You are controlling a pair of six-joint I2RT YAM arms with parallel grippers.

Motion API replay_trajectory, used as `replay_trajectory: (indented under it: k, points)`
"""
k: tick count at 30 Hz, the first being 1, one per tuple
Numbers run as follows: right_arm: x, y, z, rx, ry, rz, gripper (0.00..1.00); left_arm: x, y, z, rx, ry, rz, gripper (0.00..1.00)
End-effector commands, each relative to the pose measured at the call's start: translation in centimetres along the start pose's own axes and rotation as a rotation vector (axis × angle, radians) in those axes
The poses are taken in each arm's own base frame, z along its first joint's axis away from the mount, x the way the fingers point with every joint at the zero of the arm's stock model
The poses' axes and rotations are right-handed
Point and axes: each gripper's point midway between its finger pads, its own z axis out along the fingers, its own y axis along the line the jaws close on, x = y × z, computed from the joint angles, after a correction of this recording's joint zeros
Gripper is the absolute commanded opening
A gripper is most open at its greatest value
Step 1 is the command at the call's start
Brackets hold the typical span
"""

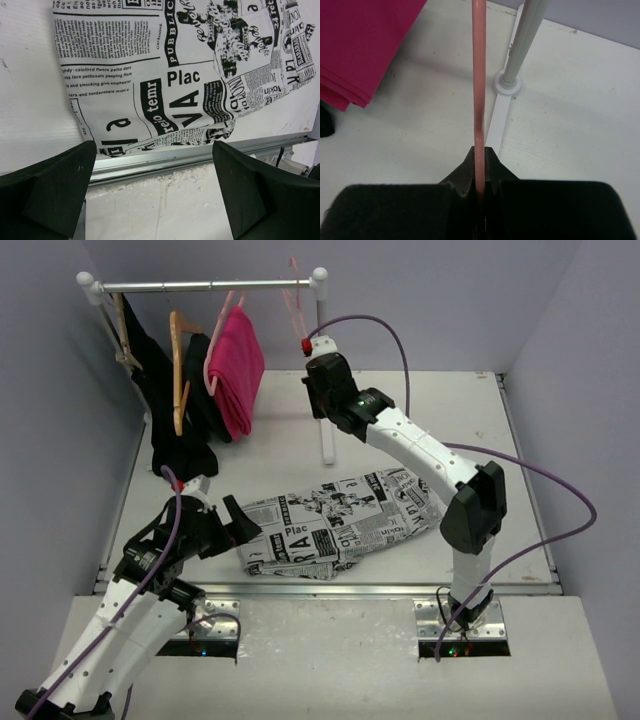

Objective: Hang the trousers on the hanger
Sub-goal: Pick up the hanger from the clothesline.

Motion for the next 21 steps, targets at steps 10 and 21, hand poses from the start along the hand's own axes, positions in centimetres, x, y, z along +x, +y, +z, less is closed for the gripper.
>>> replay_trajectory:
  k: [10,21]
  points:
    - [5.5,-2.1,-9.5,-0.110,0.057,0.153,0.00,-1.2,1.4,2.1,-0.168,-0.037,-0.252,1.00]
    - [17.6,-2.7,-15.1,-0.214,0.129,0.280,0.00,3.3,5.9,7.8,-0.282,0.067,-0.329,0.96]
